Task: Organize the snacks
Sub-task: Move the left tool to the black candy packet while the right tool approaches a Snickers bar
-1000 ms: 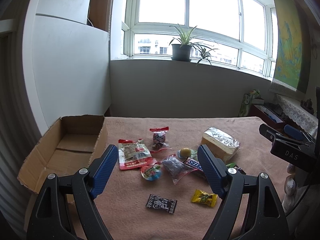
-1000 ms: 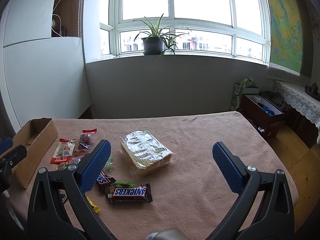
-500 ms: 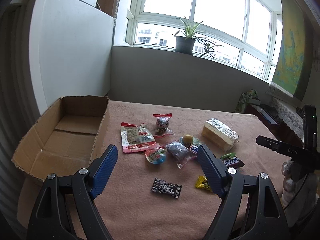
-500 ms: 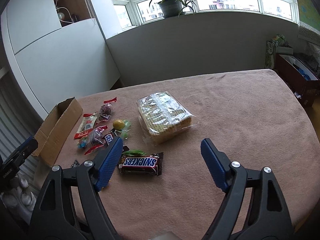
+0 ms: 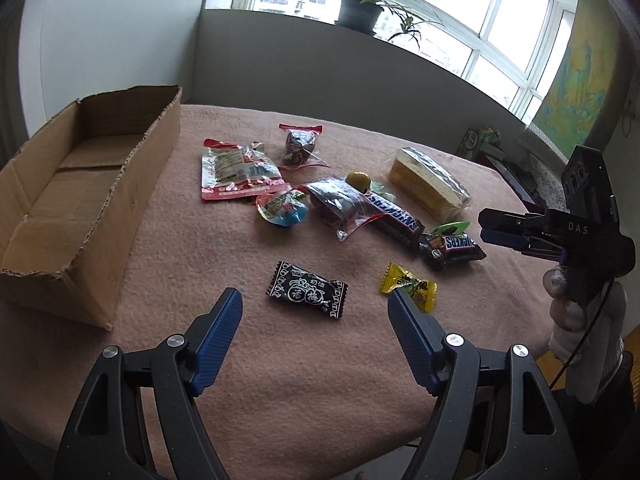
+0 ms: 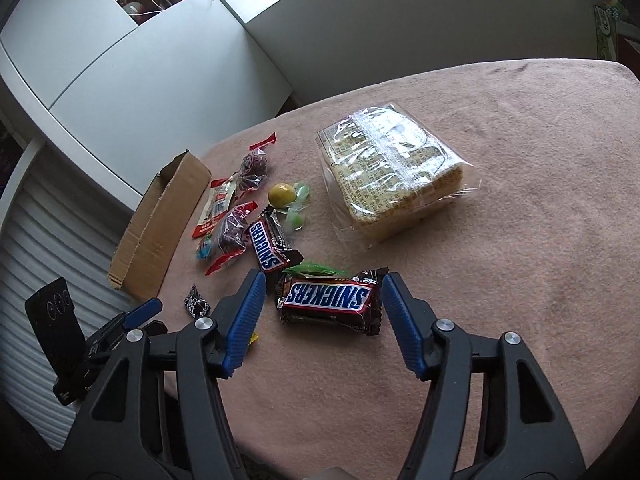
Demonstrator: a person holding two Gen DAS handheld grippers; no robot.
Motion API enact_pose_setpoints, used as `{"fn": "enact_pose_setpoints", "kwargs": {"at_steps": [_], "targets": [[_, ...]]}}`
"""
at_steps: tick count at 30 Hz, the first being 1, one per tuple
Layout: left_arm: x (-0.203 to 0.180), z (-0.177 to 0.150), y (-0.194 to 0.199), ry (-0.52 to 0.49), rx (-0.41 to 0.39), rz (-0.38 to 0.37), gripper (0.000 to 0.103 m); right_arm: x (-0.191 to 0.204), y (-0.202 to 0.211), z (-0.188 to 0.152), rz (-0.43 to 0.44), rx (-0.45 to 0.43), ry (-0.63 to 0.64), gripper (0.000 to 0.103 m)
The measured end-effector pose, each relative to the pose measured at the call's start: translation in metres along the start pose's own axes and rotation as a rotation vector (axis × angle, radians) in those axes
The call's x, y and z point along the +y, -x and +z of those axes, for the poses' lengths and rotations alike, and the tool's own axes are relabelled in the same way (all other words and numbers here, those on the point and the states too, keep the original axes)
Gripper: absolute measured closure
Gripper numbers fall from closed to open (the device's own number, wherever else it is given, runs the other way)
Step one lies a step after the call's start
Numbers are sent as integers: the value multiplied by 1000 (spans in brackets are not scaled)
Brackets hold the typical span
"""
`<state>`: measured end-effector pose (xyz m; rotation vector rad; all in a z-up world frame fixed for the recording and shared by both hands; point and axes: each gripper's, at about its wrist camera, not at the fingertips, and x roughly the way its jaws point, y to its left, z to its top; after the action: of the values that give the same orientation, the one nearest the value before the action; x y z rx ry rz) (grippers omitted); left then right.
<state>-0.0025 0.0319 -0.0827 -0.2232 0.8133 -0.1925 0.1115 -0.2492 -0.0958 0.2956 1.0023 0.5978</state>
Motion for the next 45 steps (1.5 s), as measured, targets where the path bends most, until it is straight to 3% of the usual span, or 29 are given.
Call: {"fn": "enact_pose_setpoints", "kwargs": {"at_steps": [13, 20, 25, 31, 36, 41, 45], "targets": [[-2, -3, -19, 7, 66, -22, 28, -13, -17, 22, 33, 56, -19, 45], [0, 1, -25, 21, 78, -25, 31, -20, -15, 12, 122, 103, -37, 45], [0, 2, -27, 19, 79, -7, 33, -2, -13, -5, 124, 135, 38, 45], [-1, 4, -31, 7, 79, 15, 33, 23, -8, -6, 5, 80, 166, 46], [-7, 9, -38, -7, 86, 9, 34, 32, -18, -7, -10, 109, 222, 46], [-15, 14, -48, -48, 97, 19, 46, 34, -29, -14, -78, 133, 271, 46], [-22, 14, -55, -95, 96, 53, 48, 41, -30, -16, -106, 123, 310, 46]]}}
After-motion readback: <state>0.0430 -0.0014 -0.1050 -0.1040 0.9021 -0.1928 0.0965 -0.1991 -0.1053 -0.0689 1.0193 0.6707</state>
